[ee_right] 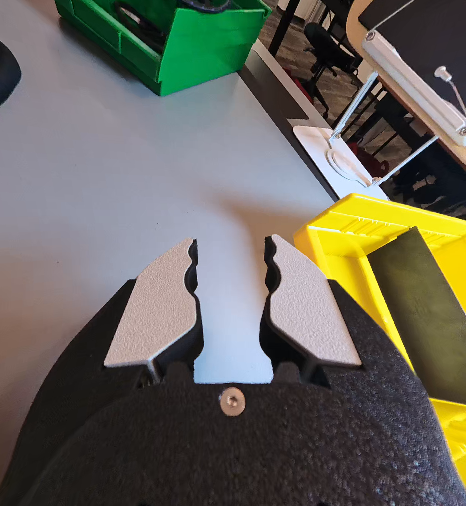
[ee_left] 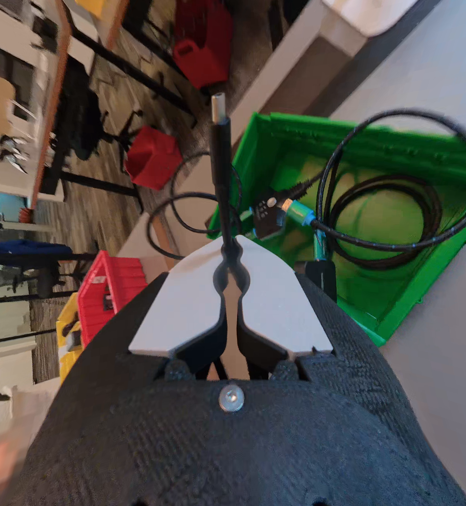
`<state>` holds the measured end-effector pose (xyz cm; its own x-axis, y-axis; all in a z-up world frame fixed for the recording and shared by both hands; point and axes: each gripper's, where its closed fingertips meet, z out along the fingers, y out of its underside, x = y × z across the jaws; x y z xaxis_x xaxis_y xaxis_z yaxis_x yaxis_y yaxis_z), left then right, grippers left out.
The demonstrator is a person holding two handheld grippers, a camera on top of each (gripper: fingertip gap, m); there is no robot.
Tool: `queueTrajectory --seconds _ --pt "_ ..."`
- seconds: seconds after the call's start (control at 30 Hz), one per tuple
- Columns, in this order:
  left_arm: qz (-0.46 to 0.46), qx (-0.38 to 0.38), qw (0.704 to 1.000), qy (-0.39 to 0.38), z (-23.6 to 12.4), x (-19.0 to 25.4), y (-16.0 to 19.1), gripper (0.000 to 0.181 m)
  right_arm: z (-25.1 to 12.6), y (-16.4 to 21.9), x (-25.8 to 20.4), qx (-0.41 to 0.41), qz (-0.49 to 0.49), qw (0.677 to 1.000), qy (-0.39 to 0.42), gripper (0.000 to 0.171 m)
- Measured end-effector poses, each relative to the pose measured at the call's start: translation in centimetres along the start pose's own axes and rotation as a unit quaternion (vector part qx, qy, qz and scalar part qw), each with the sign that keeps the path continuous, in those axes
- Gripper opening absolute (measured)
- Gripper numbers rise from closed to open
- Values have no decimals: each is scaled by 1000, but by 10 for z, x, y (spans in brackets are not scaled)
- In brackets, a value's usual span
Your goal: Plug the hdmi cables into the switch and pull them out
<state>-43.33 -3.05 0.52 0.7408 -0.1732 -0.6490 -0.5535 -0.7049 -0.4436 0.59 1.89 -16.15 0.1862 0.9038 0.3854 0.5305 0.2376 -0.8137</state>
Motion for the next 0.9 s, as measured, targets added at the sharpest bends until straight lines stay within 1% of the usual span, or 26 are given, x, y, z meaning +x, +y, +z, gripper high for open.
queueTrajectory --seconds 0.13,0.27,0.37,0.43,0.53,0.6,0.7,0.8,0.83,0.9 --pt "7 64 997 -37 -63 -35 -46 0 0 -3 0 10 1 1000 2 47" --pt "17 114 990 -85 -115 -66 -87 0 -2 -9 1 30 17 999 -1 47" --pt "12 168 981 -92 -148 -73 -121 0 -8 -26 3 69 35 997 -1 47" --pt "9 212 974 -81 -167 -68 -145 0 -14 -46 3 105 56 993 -10 47" --pt "9 284 958 -33 -189 -36 -181 0 -24 -88 1 163 73 983 -33 49" --pt "20 334 942 5 -199 -3 -201 0 -30 -113 1 195 77 976 -50 50" --pt "20 403 913 65 -206 52 -221 0 -37 -143 5 240 137 956 -96 53" --pt "11 429 893 137 -193 117 -227 0 -42 -157 2 252 174 944 -123 57" --pt "9 430 888 164 -184 141 -228 0 -41 -157 1 243 172 947 -116 56" --pt "22 427 885 186 -161 181 -229 0 -30 -143 -4 193 149 965 -99 59"
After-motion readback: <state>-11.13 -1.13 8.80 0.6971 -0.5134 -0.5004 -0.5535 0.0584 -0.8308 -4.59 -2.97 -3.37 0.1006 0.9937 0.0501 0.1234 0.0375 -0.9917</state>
